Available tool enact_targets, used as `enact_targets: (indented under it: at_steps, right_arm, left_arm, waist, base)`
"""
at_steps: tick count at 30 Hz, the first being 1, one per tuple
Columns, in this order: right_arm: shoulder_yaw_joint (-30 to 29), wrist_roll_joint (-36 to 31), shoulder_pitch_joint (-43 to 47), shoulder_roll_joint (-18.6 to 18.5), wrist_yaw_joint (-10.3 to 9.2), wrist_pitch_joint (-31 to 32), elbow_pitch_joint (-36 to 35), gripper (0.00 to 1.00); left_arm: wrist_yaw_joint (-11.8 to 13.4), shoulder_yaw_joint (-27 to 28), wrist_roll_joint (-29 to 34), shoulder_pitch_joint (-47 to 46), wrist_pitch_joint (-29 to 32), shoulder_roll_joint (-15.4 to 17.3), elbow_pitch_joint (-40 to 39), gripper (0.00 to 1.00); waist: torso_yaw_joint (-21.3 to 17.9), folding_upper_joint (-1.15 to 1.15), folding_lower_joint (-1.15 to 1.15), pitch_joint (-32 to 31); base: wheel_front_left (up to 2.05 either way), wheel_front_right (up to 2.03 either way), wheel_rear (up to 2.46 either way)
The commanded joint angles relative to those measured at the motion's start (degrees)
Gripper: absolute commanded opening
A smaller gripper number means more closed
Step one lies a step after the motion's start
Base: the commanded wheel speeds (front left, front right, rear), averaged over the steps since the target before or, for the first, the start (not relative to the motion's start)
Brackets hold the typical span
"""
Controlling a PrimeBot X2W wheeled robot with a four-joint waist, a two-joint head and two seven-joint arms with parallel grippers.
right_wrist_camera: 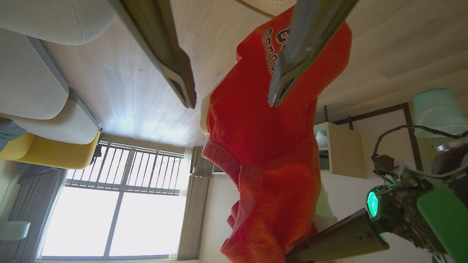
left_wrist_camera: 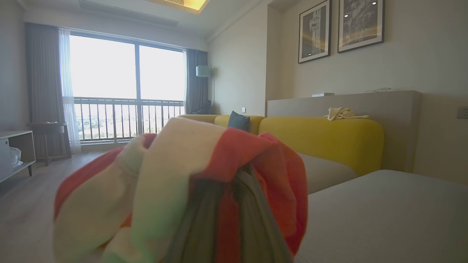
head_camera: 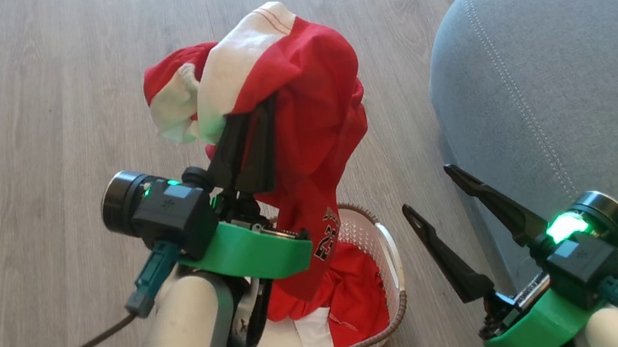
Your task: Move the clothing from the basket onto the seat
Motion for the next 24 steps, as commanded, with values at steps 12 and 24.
enact_targets:
  at_steps: [12,24]
  right_arm:
    - [6.0,-0.8,-6.5,0.9,-0.01,-0.4,4.2,1.0]
    - [11.0,0.4,-13.5,2.6,-0.01,-0.4,9.8,1.0]
  left_arm:
    - [-1.3,-3.3,-1.7,-4.0,-0.5,0.5,-2.0,0.0]
    - [-0.7,-9.5,-3.8,-5.7,-0.5,0.5,-2.7,0.0]
  waist:
    - [0.9,0.0,0.0,0.0]
    - [2.7,0.0,0.0,0.2]
  base:
    - [0.0,0.0,0.0]
    - [0.0,0.0,0.0]
